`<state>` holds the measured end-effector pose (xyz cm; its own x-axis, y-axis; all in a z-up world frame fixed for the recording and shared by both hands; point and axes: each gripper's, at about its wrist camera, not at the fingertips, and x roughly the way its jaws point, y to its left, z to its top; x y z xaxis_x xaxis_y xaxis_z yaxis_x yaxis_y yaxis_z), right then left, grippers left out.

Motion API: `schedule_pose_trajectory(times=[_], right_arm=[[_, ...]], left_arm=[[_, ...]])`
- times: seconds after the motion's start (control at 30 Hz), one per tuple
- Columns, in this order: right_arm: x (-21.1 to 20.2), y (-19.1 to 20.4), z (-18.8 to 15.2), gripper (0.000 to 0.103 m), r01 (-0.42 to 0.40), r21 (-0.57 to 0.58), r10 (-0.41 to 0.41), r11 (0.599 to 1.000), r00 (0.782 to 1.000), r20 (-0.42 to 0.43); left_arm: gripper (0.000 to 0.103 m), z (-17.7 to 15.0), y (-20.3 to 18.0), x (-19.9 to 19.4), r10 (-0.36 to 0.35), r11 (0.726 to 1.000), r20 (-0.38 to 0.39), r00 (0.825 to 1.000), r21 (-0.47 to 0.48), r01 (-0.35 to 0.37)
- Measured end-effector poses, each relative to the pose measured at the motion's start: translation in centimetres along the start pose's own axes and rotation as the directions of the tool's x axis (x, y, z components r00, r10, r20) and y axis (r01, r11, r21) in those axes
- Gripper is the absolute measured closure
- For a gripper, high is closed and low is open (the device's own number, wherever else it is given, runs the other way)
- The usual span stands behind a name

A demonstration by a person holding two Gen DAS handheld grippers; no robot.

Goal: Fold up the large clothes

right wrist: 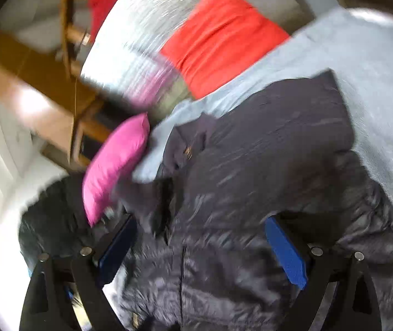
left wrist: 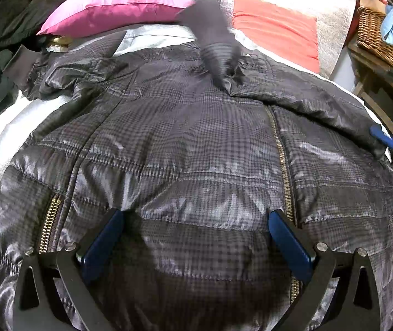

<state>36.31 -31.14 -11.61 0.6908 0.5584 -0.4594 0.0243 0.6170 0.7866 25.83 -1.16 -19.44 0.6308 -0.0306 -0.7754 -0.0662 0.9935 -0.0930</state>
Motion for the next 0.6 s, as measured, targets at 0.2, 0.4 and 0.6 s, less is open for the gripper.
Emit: schedule_pose_trajectory(times=[0.2,0.4,0.6], right_arm=[[0.9,-4.6,0.0,0.007,-0.121,0.124,0.121,0.985,0.993,0.010],[1.0,-5.6,-0.6,0.007,-0.246,0.060,0.243,0.967,0.969,0.044],[0.3,-5.4,-1.9,0.007,-0.248,-0.050,0.252,0.967,0.966,0.067]], left_arm=[[0.000,0.6,-0.3,-0.2,0.009,1.000,-0.054,0.999,0.006,-0.009],[0.000,7.1,1.4,-3.0,-0.213,0.970,-0.084,0.973,-0.137,0.201],[0.000,16.6,4.7,4.0,-0.223,0.913,-0.076,0.972,-0.364,0.181]])
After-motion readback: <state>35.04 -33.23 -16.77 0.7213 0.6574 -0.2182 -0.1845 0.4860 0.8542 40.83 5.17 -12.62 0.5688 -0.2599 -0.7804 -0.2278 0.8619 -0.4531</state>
